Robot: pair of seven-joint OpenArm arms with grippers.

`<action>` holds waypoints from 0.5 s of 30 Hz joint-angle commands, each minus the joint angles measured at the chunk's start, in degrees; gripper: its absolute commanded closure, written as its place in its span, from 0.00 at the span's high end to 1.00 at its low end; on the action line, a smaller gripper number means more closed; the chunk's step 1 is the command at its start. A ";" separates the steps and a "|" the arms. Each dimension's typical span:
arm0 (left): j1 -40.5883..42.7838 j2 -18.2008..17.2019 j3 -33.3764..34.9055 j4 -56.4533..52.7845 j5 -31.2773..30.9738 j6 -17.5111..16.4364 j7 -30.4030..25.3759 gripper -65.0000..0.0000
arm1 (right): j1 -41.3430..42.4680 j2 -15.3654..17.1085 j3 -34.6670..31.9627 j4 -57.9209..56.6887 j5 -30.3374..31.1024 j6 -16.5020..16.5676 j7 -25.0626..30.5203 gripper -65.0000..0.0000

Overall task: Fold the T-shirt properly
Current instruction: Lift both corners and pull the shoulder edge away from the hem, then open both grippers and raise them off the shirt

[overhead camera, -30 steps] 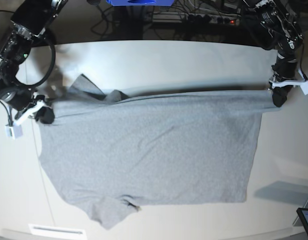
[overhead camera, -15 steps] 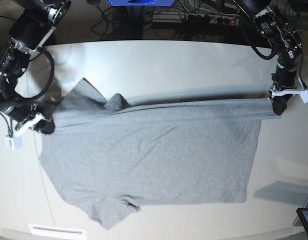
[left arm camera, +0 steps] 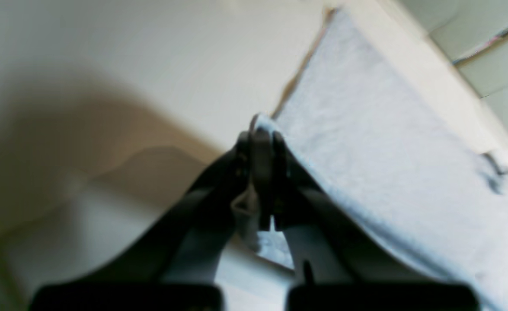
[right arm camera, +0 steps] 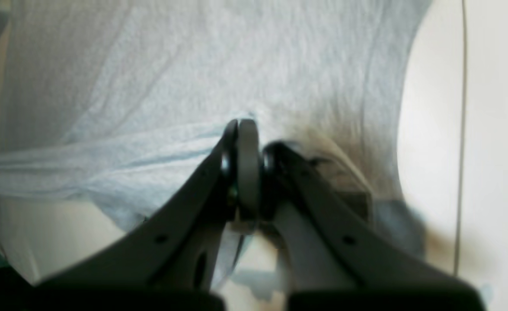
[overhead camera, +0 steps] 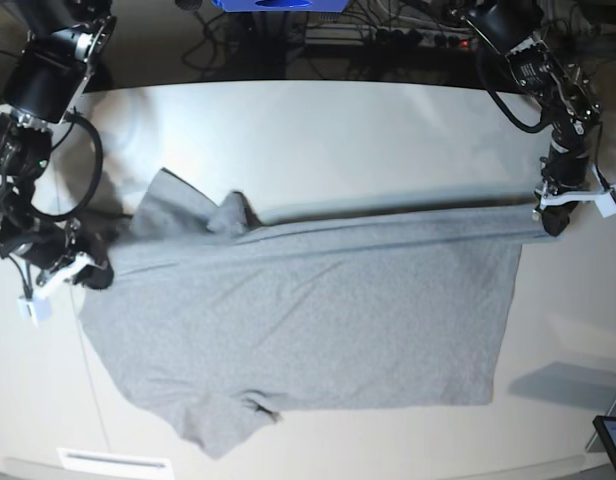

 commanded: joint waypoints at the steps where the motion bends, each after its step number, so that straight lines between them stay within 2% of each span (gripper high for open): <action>1: -2.04 -1.06 -0.24 -0.14 0.83 0.40 -2.17 0.00 | 1.28 1.45 -0.20 0.61 0.72 -0.30 1.94 0.00; 9: -9.43 -1.06 -0.06 -7.17 7.07 0.22 -2.08 0.00 | 3.30 2.06 -4.33 -3.43 0.63 -0.48 4.93 0.00; 15: -10.83 -1.24 6.62 -8.49 10.15 0.31 -2.34 0.00 | 3.83 2.06 -4.51 -5.36 0.54 -0.57 6.95 0.03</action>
